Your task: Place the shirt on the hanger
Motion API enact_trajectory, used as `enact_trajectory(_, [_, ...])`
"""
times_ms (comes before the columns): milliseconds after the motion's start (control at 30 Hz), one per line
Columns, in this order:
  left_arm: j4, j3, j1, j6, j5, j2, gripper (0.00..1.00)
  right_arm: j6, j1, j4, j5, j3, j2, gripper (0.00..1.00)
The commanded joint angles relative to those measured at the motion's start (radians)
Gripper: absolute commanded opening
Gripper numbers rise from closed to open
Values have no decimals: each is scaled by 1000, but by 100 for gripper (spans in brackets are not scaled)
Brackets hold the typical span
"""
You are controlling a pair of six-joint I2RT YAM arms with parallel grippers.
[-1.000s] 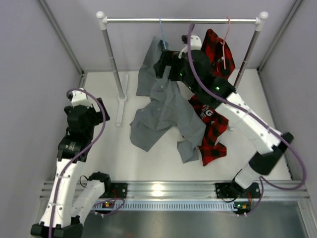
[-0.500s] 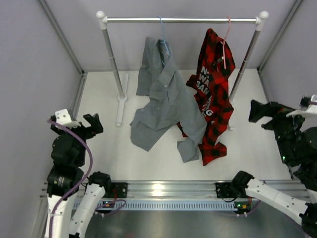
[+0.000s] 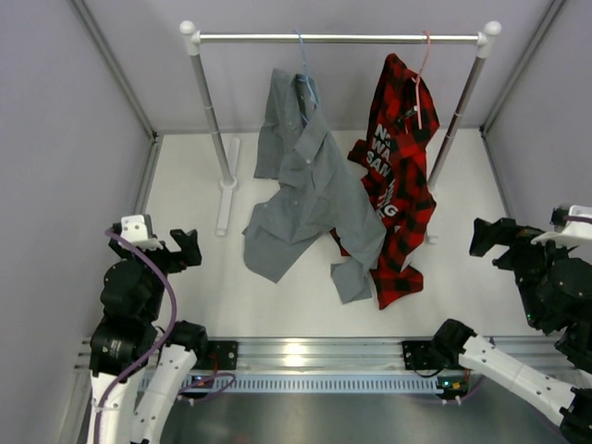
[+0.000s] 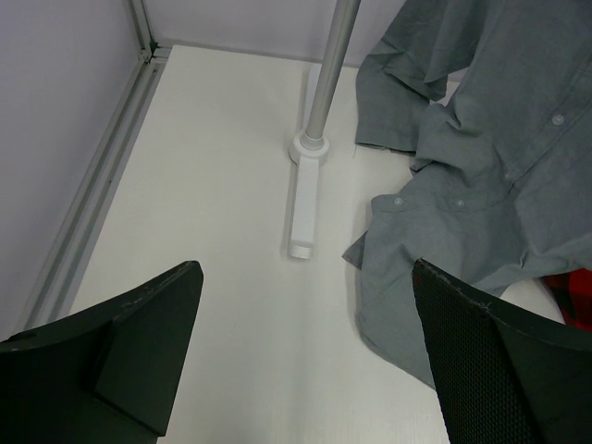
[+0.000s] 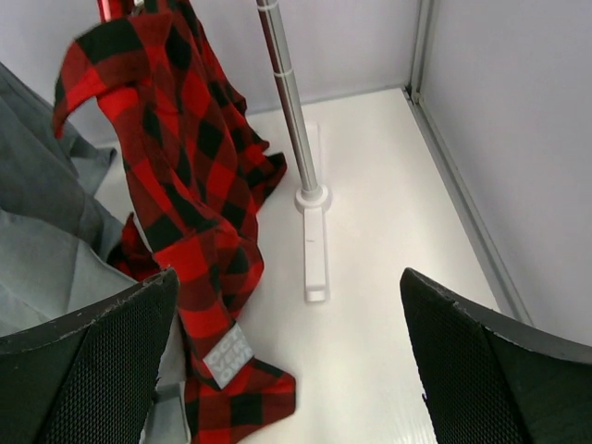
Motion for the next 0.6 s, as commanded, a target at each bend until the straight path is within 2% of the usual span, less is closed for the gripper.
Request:
enact_trajectory(0, [2,-13,-5,24,21,-7,98,0,2,-43,26,-20,25,99])
enact_trajectory(567, [5,3,-14,36,17,21,98,18,2,-40,57,-42,35,99])
